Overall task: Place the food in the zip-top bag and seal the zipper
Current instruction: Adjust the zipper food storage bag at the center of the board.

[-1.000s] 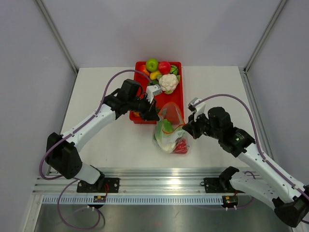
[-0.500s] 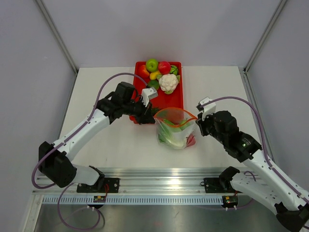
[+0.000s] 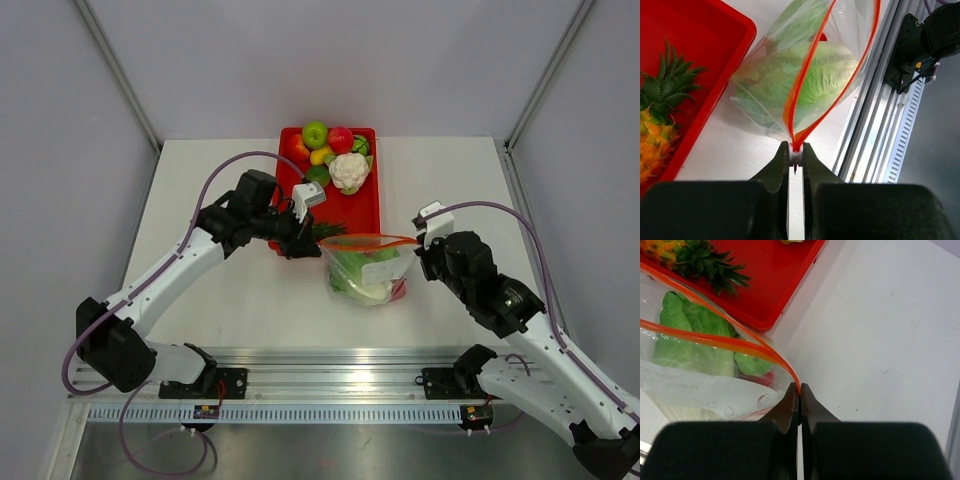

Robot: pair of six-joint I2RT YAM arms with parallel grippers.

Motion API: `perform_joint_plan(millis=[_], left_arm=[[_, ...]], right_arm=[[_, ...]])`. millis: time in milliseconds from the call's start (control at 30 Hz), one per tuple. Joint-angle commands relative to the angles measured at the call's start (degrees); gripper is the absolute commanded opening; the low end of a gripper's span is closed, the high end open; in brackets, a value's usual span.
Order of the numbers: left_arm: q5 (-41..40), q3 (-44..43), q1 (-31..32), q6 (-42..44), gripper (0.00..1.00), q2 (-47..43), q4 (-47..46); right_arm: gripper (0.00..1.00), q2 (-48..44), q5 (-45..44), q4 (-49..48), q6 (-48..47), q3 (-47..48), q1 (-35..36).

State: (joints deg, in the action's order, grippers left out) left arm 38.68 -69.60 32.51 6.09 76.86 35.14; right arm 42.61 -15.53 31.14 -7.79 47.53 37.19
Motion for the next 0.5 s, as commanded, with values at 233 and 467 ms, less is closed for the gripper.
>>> perform_joint_plan(millis=[233, 467], left_arm=[[0.9, 0.7, -0.9, -0.9, 0.00, -2.2, -2.7], [2.4, -1.4, -0.7, -2.6, 0.00, -1.2, -2.2]], right_arm=[[0.00, -5.3, 2.1, 2.2, -0.4, 1.2, 0.1], [0.40, 2.0, 16.7, 12.9, -2.3, 11.8, 0.1]])
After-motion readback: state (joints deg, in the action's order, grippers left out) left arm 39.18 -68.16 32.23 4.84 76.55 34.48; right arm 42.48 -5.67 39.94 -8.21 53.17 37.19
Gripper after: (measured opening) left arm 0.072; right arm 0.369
